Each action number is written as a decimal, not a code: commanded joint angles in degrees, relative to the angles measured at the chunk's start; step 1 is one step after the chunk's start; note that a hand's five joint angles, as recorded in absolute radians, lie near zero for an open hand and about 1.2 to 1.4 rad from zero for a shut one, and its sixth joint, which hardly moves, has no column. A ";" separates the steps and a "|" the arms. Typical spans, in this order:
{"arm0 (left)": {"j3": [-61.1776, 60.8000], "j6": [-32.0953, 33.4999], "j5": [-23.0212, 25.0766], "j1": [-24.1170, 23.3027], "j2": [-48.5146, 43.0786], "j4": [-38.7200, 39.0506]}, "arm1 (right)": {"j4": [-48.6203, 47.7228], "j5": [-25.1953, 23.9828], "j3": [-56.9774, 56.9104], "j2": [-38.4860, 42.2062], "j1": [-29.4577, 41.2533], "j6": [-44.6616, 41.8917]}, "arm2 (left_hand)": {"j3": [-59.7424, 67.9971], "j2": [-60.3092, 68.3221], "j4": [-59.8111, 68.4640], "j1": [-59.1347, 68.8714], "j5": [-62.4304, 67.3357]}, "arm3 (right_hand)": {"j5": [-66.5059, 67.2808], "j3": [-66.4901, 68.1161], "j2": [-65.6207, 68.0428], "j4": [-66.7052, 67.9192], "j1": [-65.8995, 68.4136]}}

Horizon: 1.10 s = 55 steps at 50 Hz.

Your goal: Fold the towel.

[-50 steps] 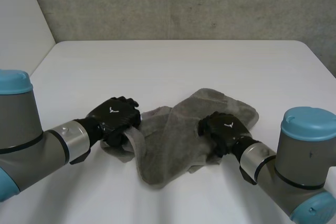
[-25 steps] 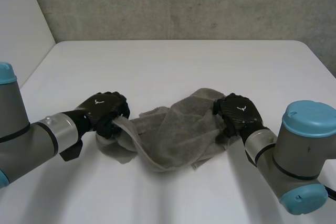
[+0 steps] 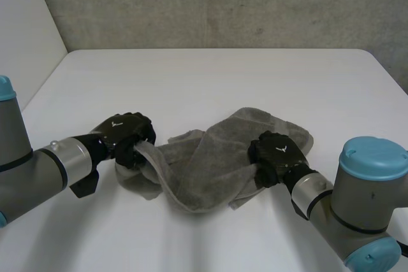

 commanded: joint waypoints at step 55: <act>-12.45 2.23 -5.79 2.47 1.43 15.99 | 17.25 -15.71 -2.13 -9.47 -10.62 -19.64 | -2.97 5.54 -3.36 6.13 4.30 | 3.25 -2.49 4.31 -4.37 2.92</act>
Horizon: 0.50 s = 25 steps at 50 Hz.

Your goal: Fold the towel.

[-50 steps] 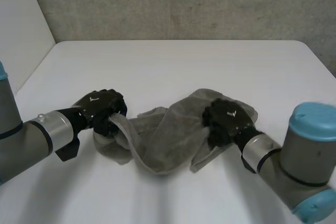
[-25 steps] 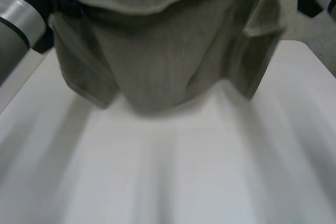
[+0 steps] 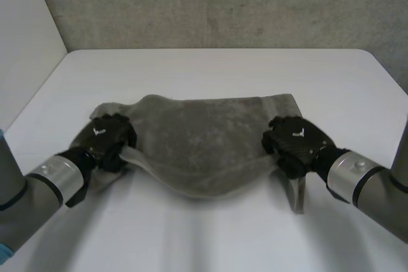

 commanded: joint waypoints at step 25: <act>9.30 -3.02 -0.81 0.33 -6.67 -4.51 | -8.01 16.68 -3.59 9.51 -0.48 7.64 | -2.97 3.58 -3.36 5.52 3.09 | -57.32 -2.49 -56.03 -4.37 -57.11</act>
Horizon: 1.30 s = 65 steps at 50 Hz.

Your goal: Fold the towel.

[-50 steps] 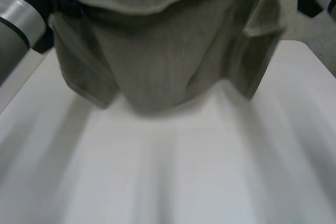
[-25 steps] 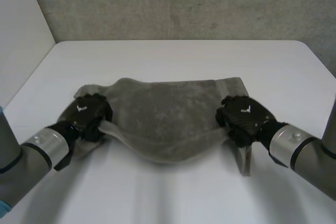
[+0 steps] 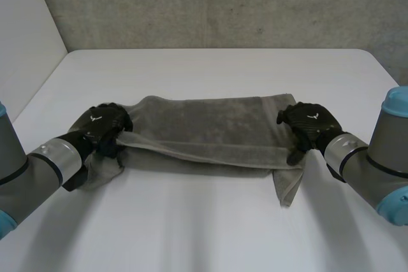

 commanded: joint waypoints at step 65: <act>-1.17 -2.94 0.27 3.73 -0.24 -0.17 | -15.46 2.74 11.34 -0.67 2.32 16.46 | -2.97 3.54 -3.36 5.52 3.09 | 16.68 -2.49 14.29 -4.37 14.21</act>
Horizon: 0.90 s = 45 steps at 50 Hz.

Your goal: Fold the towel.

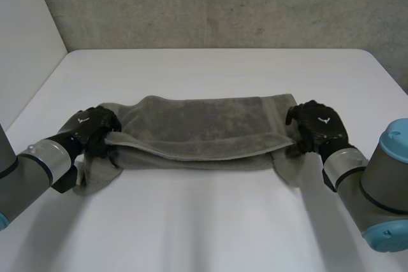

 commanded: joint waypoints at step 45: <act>-3.07 3.81 0.94 -1.04 1.89 -0.53 | 19.37 -14.11 -4.08 -6.68 -11.55 -16.30 | -2.97 -39.19 -3.36 -37.19 -39.62 | 43.46 -2.49 44.06 -4.37 43.79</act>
